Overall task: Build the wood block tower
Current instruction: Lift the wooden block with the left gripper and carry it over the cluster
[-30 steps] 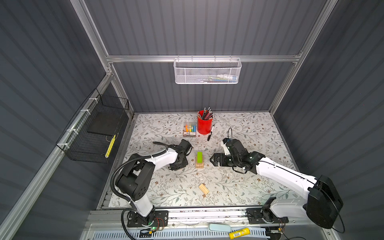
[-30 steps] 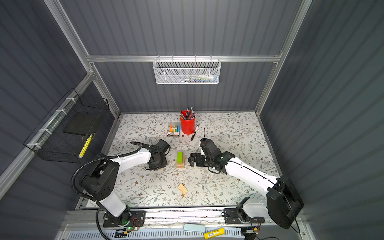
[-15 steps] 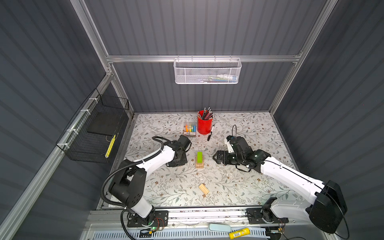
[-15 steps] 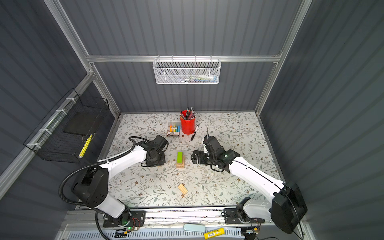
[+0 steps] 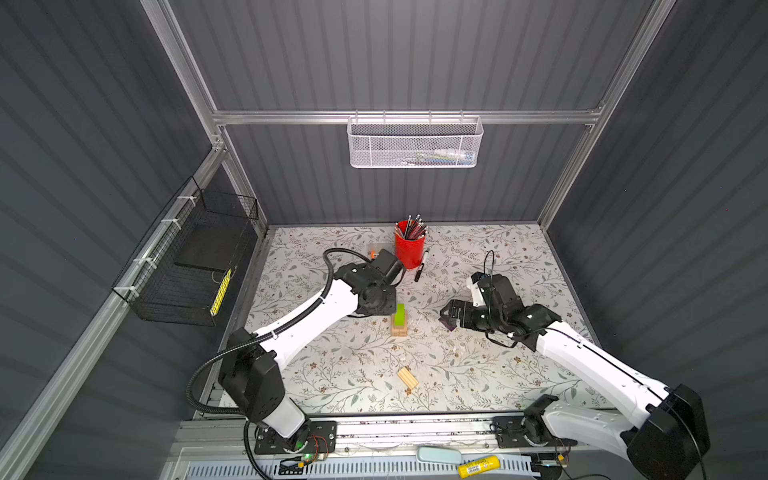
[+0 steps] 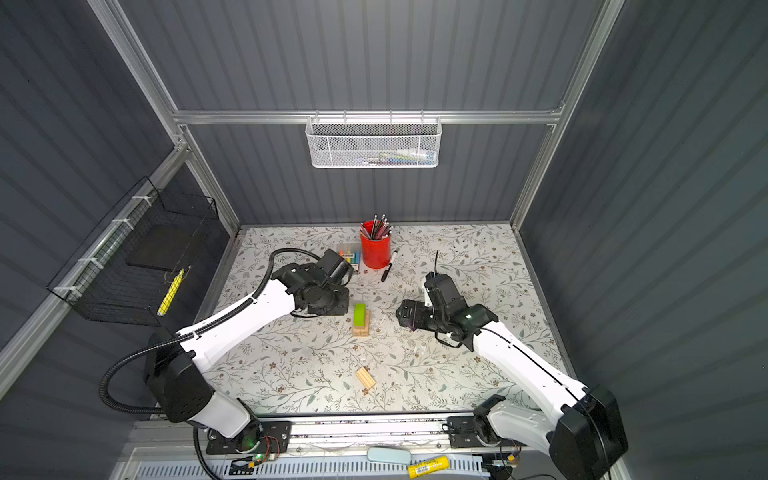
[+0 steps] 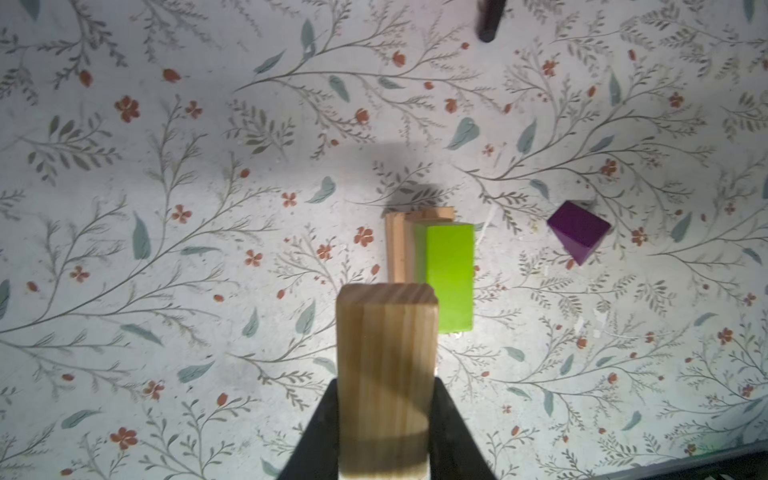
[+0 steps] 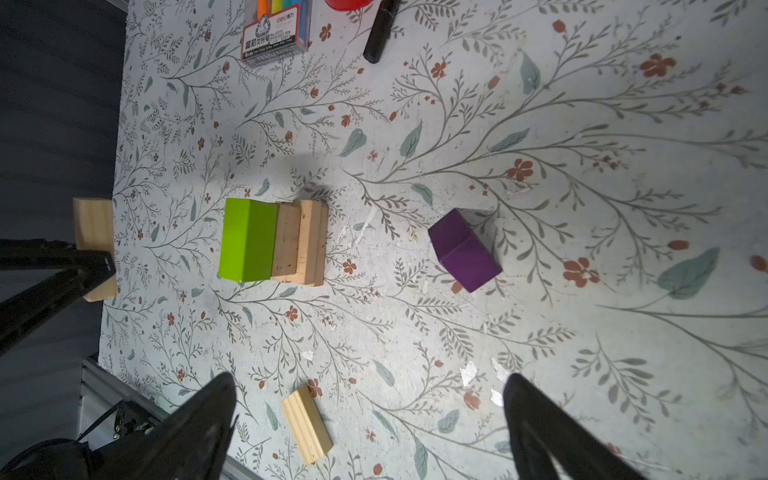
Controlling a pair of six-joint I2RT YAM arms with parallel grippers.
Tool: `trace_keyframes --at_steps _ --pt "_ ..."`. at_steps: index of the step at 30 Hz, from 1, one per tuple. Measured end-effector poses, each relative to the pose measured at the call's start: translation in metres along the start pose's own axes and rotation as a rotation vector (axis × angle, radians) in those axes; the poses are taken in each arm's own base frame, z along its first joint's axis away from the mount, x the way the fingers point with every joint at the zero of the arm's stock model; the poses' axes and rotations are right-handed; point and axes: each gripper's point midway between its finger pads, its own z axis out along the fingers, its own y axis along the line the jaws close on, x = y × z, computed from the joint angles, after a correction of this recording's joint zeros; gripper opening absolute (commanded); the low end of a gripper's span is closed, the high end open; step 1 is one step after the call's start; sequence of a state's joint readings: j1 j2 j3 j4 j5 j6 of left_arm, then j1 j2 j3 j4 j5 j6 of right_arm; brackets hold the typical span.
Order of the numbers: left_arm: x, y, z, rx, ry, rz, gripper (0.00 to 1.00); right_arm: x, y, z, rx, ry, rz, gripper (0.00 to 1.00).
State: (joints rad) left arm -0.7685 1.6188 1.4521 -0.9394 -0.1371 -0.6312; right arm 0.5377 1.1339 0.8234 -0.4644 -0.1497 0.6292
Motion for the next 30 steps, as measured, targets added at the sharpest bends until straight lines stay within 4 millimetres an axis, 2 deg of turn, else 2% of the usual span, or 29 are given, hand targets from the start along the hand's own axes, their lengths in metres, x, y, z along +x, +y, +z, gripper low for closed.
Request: trace_keyframes --at_steps 5,12,30 --pt "0.002 -0.018 0.018 -0.014 0.039 0.033 0.01 0.003 -0.004 0.002 0.003 0.008 0.01 0.99" --pt "0.005 -0.032 0.044 -0.041 0.083 0.06 0.0 0.002 -0.003 -0.004 -0.016 -0.009 0.018 0.99" --pt "0.004 -0.03 0.053 -0.078 0.089 0.045 0.0 -0.003 -0.001 -0.004 -0.034 -0.022 0.03 0.99"
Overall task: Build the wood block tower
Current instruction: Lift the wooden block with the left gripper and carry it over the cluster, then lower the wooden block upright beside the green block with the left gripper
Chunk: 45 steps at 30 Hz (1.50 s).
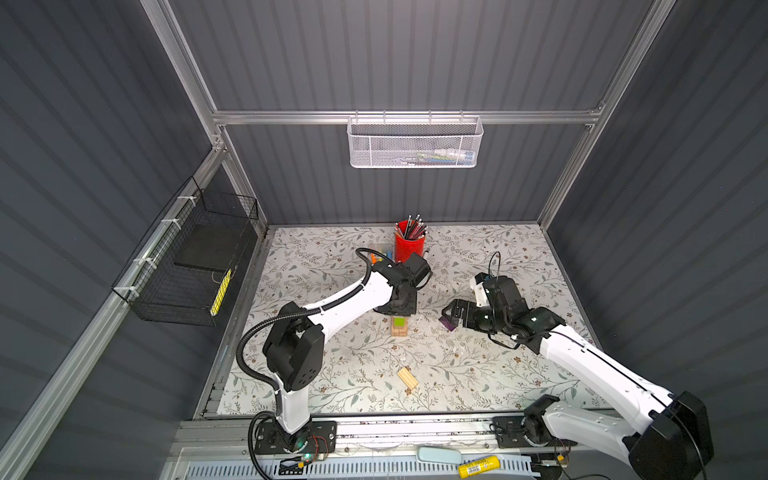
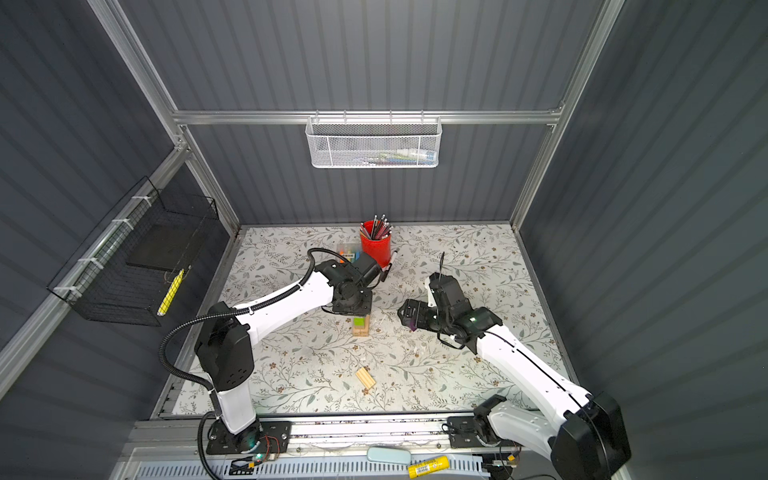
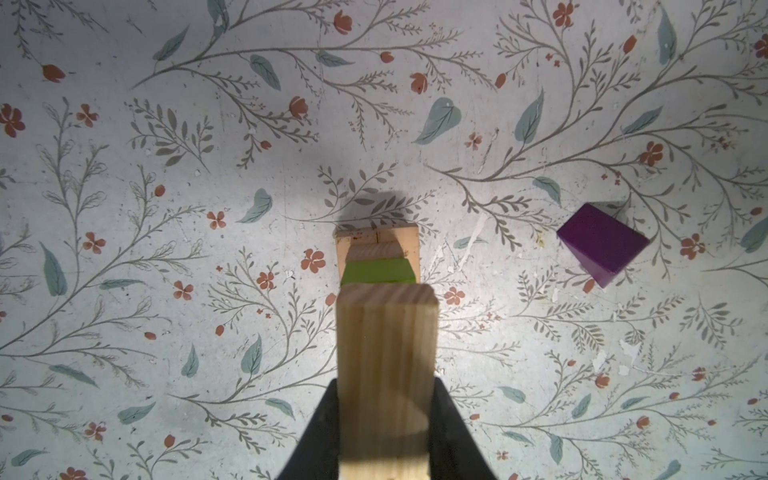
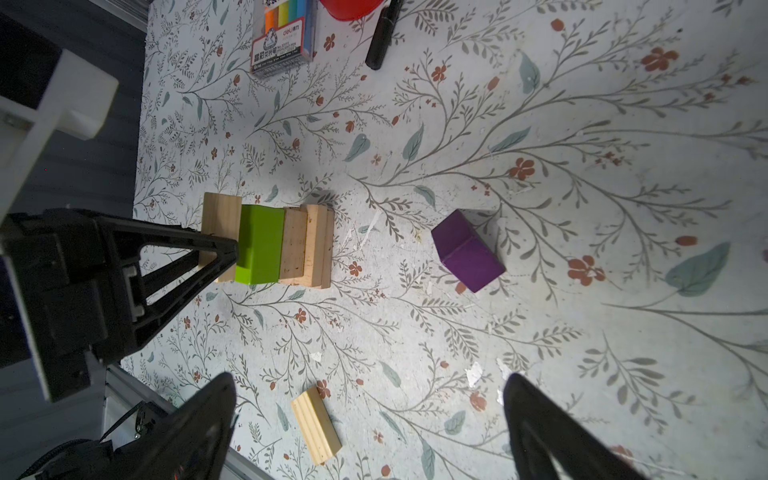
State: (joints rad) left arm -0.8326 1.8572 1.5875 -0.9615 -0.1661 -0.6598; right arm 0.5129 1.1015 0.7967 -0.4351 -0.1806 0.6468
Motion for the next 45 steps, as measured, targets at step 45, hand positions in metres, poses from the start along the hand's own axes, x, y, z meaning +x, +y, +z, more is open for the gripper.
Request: trace_keyframes --at_steps 45 --pt "0.003 0.0 0.013 -0.018 0.019 -0.03 0.39 -0.003 0.002 0.0 -0.021 -0.005 0.007 0.99"
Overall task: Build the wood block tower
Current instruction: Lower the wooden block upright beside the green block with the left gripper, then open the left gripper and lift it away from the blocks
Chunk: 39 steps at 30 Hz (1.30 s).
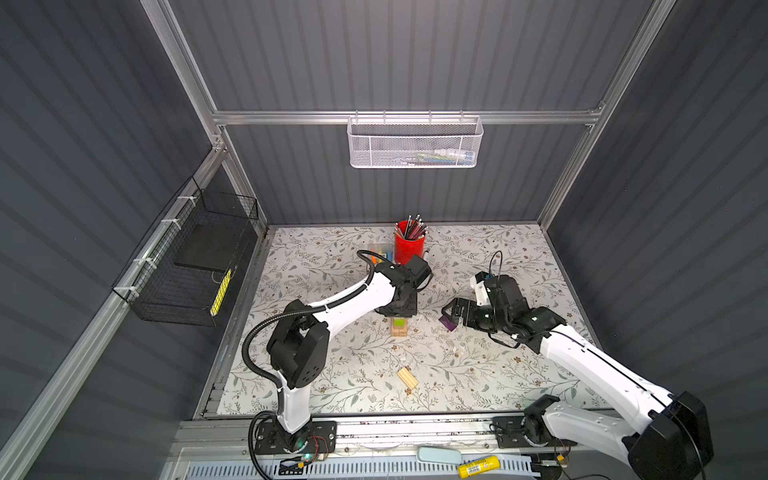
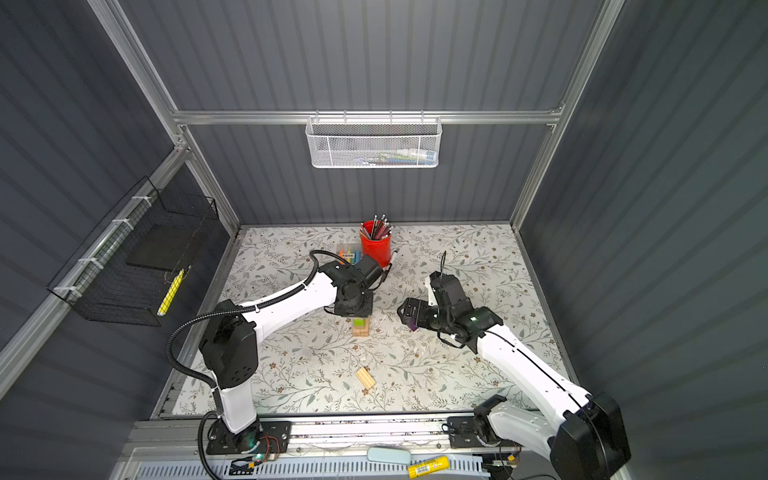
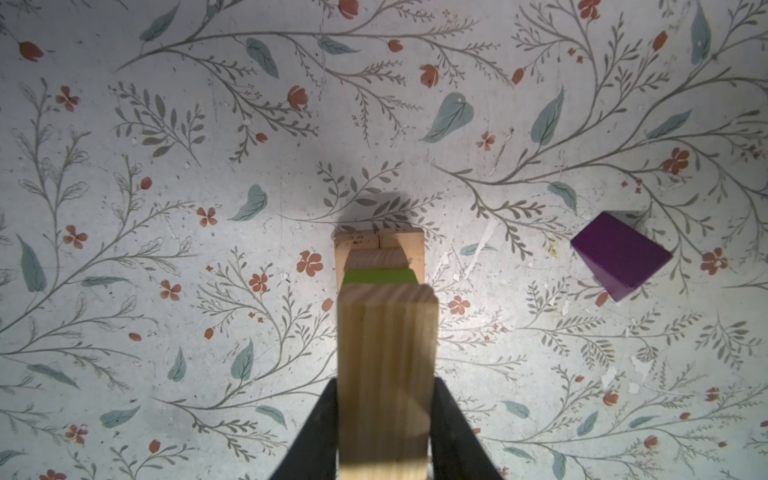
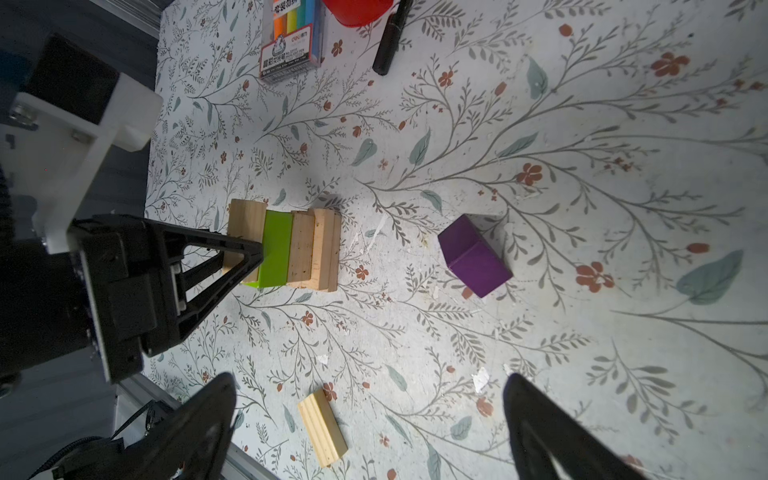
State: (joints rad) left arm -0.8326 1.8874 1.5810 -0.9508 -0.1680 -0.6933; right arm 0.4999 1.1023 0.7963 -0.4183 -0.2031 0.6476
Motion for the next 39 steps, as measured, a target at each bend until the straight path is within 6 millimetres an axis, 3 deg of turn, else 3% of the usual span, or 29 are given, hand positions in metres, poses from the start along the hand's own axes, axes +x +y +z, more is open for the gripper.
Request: trace_keyframes --at_steps 22,34,39 --pt "0.0 0.001 0.003 -0.011 0.001 -0.024 0.35 0.001 -0.002 0.001 0.001 0.002 0.006 0.99" --pt "-0.002 0.002 0.001 -0.015 -0.011 -0.033 0.68 0.004 -0.004 0.001 0.011 0.016 -0.001 0.99" --pt "-0.01 0.004 -0.031 0.031 -0.092 -0.046 0.8 0.011 -0.005 -0.001 0.031 0.047 -0.033 0.99"
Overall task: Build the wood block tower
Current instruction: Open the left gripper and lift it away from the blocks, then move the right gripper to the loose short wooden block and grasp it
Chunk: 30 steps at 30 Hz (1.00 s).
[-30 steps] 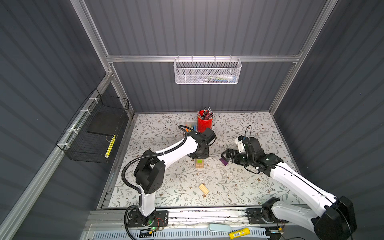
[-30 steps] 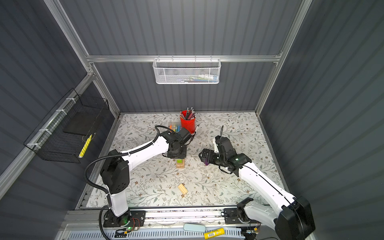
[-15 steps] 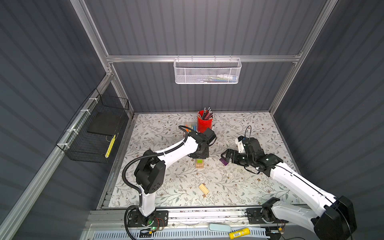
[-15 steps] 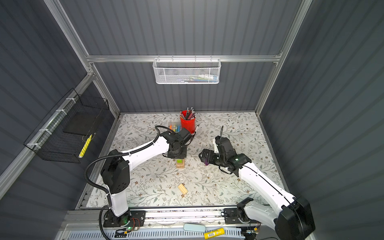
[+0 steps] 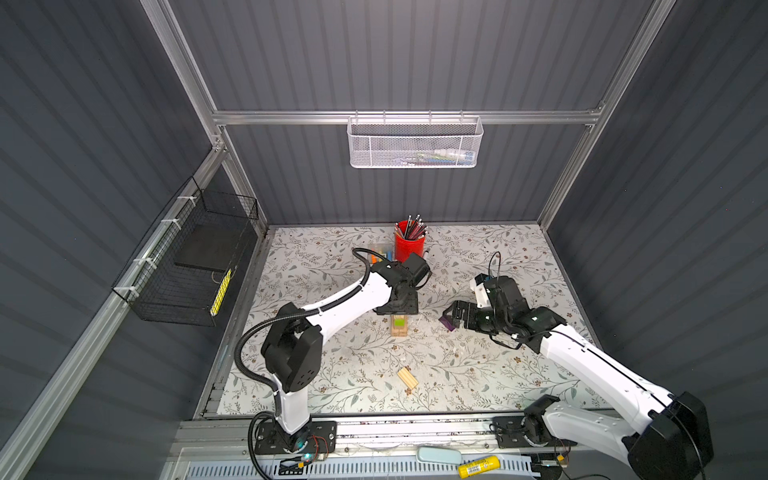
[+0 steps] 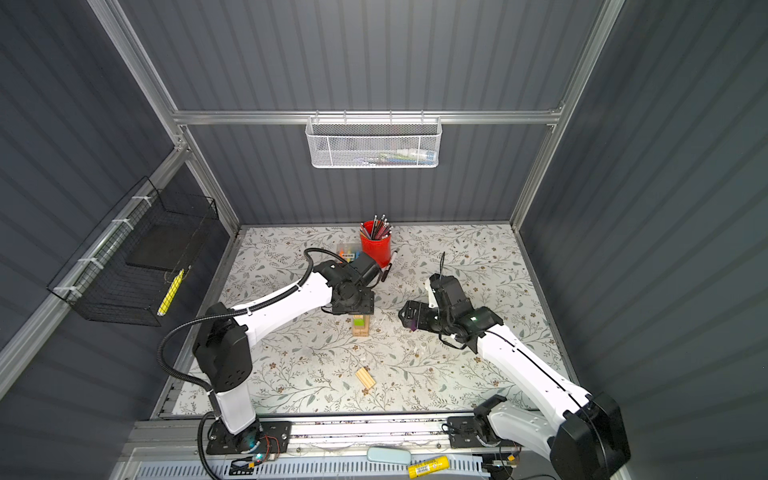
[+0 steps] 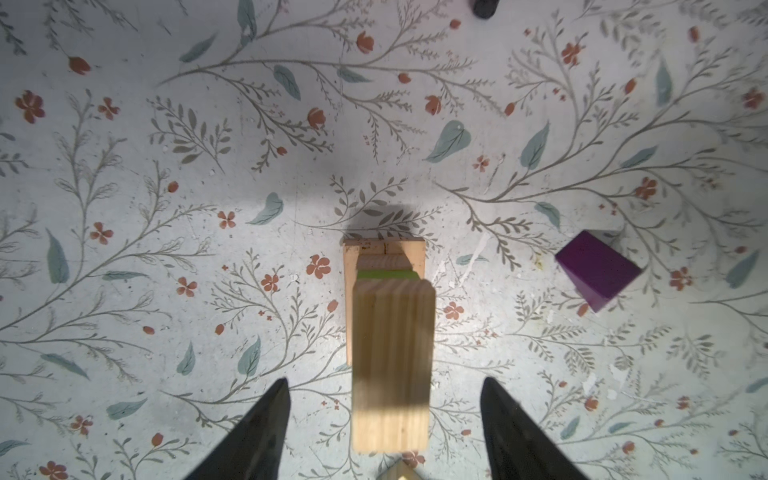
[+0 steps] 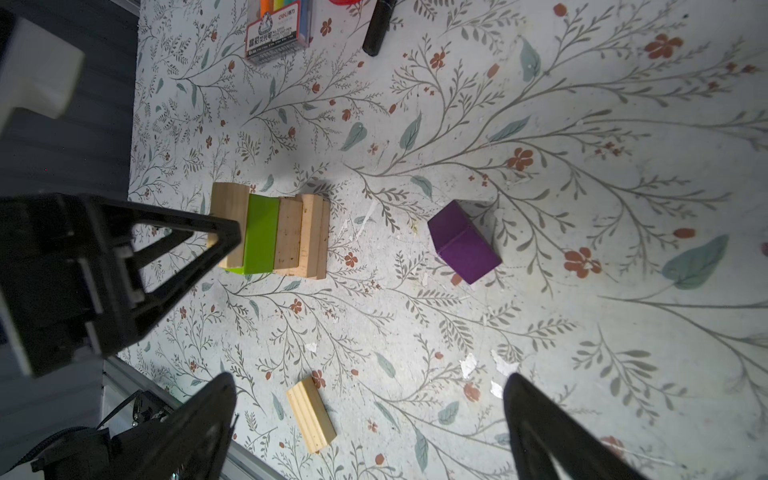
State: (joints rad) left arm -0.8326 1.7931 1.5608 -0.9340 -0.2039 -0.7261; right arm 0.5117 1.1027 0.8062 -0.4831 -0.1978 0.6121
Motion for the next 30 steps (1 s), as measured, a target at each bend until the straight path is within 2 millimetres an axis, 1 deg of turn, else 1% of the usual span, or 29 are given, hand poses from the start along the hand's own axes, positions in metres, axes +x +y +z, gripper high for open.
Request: trace_keyframes --at_steps 2,5,8,13,16,20,22,24,27,30 --pt "-0.005 0.003 -0.021 0.032 -0.054 -0.01 0.83 0.004 0.004 -0.001 0.008 0.016 -0.031 0.99" --pt "-0.008 0.011 -0.048 0.075 -0.132 -0.026 0.88 0.012 0.012 -0.002 0.03 0.044 -0.089 0.99" --pt "-0.001 0.024 -0.062 0.093 -0.185 -0.032 0.91 0.023 0.022 0.004 0.058 0.09 -0.164 0.99" --pt "0.025 0.052 -0.064 0.103 -0.224 -0.031 0.99 0.05 0.034 0.014 0.105 0.177 -0.276 0.99" --pt "0.039 0.068 -0.071 0.124 -0.258 -0.032 1.0 0.066 0.041 0.019 0.125 0.212 -0.328 0.99" --pt "0.049 0.081 -0.087 0.163 -0.322 -0.035 1.0 0.092 0.049 0.026 0.146 0.262 -0.39 0.99" --pt "0.052 0.086 -0.091 0.175 -0.341 -0.036 1.0 0.105 0.052 0.032 0.162 0.289 -0.415 0.99" --pt "0.057 0.091 -0.09 0.173 -0.345 -0.037 1.0 0.117 0.057 0.038 0.176 0.311 -0.442 0.99" --pt "0.067 0.099 -0.083 0.159 -0.334 -0.039 1.0 0.136 0.064 0.048 0.193 0.347 -0.484 0.97" --pt "0.076 0.11 -0.077 0.128 -0.315 -0.061 1.0 0.152 0.072 0.06 0.22 0.378 -0.529 0.93"
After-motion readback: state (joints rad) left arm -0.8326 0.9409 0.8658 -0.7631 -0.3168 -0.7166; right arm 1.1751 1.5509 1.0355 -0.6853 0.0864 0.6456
